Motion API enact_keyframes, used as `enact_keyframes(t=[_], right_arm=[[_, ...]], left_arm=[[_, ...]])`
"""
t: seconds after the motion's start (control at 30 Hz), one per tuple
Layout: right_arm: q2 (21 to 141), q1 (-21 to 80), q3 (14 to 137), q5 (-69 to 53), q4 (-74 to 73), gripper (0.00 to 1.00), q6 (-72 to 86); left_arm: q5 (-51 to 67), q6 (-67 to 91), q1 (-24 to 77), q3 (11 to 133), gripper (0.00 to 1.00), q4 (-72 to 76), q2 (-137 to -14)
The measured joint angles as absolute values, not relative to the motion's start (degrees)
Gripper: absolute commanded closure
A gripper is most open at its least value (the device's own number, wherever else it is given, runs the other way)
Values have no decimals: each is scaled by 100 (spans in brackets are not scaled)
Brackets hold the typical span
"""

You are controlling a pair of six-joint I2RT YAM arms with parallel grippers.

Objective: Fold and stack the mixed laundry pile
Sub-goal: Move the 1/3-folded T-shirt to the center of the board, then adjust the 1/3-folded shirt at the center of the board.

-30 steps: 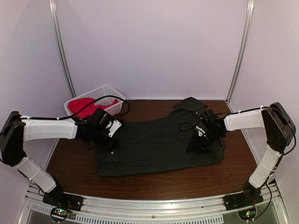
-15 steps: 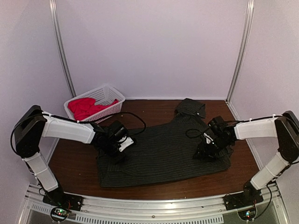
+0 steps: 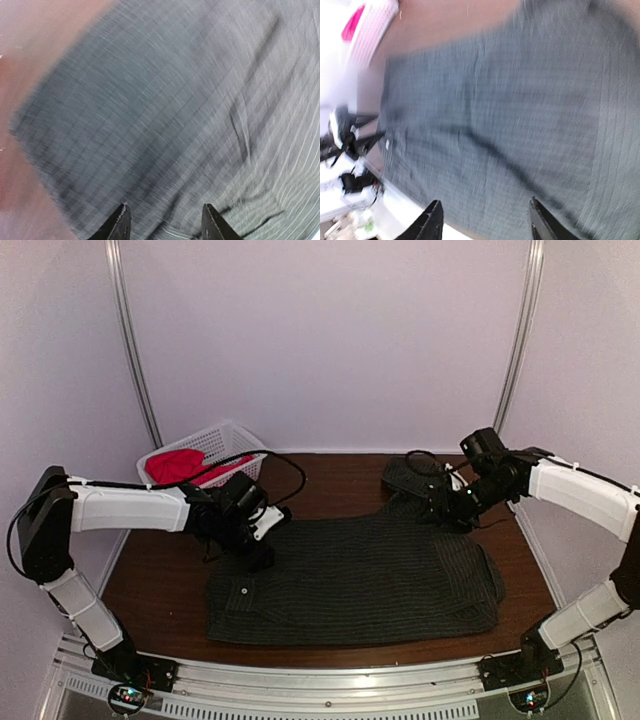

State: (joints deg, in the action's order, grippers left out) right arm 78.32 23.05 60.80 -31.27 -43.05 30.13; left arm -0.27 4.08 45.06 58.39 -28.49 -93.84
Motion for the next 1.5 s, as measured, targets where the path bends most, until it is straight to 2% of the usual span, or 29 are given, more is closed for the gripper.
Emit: enact_keyframes(t=[0.07, 0.17, 0.43, 0.53, 0.67, 0.97, 1.27, 1.4, 1.5], right_arm=[[8239, 2174, 6860, -2652, -4322, 26, 2821], [9238, 2086, 8309, -1859, -4235, 23, 2423], [12678, 2080, 12304, -255, -4458, 18, 1605], [13627, 2047, 13104, 126, -4517, 10, 1522], [14385, 1946, 13321, 432, -4460, 5, 1468], [15255, 1876, 14033, 827, -3726, 6, 1470], [15734, 2003, 14835, 961, -3087, 12, 1645], [15926, 2032, 14853, 989, -3350, 18, 1826], [16068, 2056, 14859, 1017, -3551, 27, 1872]], left_arm=[[36, 615, 4309, 5968, 42, -2722, -9336], [93, 937, 4082, 5986, 37, -2499, -9196], [-141, 1304, 3929, 6858, 37, -2477, -9330], [-200, 1367, 3892, 6890, 37, -2488, -9349], [-296, 1415, 3826, 6893, 37, -2604, -9478], [-399, 1310, 3741, 7116, 37, -2980, -9655], [-366, 814, 3275, 7120, 37, -3234, -9644], [-364, 631, 3142, 6995, 38, -3299, -9539], [-366, 550, 3107, 6814, 38, -3323, -9397]])
